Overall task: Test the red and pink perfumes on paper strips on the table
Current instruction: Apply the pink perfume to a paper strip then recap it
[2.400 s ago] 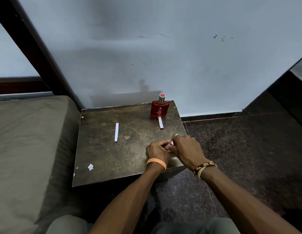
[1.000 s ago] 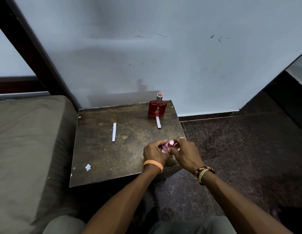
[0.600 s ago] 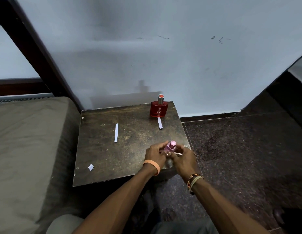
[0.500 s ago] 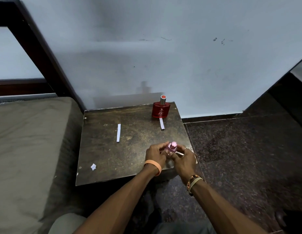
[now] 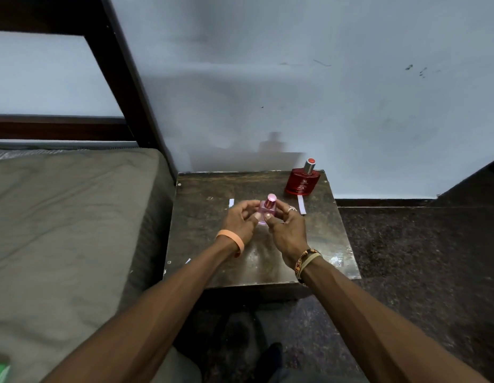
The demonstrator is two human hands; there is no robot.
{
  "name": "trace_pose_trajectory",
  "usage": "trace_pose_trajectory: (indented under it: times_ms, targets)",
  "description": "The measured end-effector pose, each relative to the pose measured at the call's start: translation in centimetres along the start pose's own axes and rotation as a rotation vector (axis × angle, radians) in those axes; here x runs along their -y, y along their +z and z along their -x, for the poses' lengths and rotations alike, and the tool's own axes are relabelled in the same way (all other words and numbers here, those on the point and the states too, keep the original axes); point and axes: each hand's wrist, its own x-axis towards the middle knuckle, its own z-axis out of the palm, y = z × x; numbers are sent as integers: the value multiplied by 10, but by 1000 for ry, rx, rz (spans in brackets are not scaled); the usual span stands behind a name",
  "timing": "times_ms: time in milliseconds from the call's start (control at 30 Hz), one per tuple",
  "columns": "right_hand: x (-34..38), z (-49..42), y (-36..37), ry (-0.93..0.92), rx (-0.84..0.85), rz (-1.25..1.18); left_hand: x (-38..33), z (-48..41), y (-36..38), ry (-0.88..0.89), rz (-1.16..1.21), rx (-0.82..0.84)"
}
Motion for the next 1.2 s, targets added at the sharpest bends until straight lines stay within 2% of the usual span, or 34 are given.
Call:
trace_pose_trajectory:
  times_ms: [133, 267, 467, 700, 1200]
  targets:
    - [12, -18, 34, 10, 16, -10, 1, -23, -31, 22, -40, -23]
    - [20, -36, 57, -59, 62, 54, 4, -48, -51, 66, -69, -62]
    - [12, -62, 80, 9, 58, 34, 13, -73, -66, 50, -73, -110]
    - [-3, -75, 88, 14, 77, 63, 31, -87, -72, -15, -36, -76]
    - [-17, -90, 92, -5, 39, 123, 43, -97, -66, 24, -23, -94]
